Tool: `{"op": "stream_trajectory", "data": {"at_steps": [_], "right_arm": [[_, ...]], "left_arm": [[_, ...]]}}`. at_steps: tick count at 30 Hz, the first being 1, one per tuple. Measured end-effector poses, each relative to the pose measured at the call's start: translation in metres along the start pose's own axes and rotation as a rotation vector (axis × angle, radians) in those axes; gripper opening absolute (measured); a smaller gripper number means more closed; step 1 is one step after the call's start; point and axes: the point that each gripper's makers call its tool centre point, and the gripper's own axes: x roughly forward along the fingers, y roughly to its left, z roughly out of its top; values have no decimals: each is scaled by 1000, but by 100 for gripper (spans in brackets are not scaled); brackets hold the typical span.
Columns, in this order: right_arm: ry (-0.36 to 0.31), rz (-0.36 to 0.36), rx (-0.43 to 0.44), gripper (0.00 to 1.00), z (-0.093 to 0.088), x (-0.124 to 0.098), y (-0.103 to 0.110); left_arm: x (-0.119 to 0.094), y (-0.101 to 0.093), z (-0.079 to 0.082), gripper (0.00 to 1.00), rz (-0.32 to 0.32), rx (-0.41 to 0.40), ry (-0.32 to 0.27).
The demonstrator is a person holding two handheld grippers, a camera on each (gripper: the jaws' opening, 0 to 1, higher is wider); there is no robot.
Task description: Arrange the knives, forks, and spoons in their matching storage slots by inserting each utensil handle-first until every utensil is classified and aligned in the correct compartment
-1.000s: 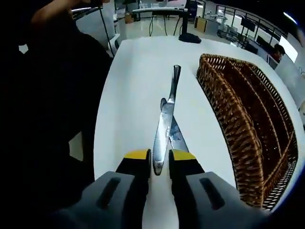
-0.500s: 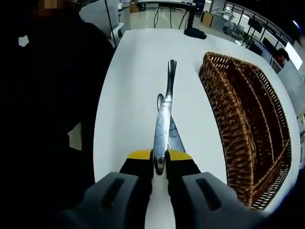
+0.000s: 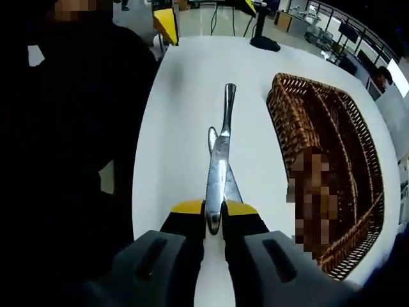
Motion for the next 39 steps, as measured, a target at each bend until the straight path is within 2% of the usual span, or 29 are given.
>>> {"op": "stream_trajectory", "data": {"at_steps": [2,5,10,15,17,18,21,23,24,26,28,39], "right_arm": [[1,-2,-6,8,0,-1,-1],[7,-4,-13,8,1,-3,-2],[12,-4,-20,8,2,-6,-3],[18,1,-33,8,2,-9,-4],[20,0,-34,8,2,-10,-5],[25,4,-31,8,2,-10,-4],[33,3,-37,8,1,-10,-4],[40,5,-40,8,0,-10,-4],[41,6,-41,8,0,-11,-4],[42,6,-45,8,1,-11,-3],[44,2,-51,8,2,-13,-4],[48,0,-67,8,4,-19,-4]], "left_arm": [[10,-7,-5,81,-27,41,28],[26,-13,-7,73,-79,6,27],[41,-11,-11,63,-107,34,44],[59,-19,-15,59,-162,104,70],[66,-23,-13,58,-197,80,51],[71,-26,-7,58,-220,38,6],[81,-25,-14,54,-235,139,56],[83,-29,-13,48,-254,147,54],[86,-34,-14,46,-287,162,57],[89,-41,-19,43,-324,207,94],[94,-43,-21,39,-338,247,115],[98,-52,-16,27,-402,303,113]]}}
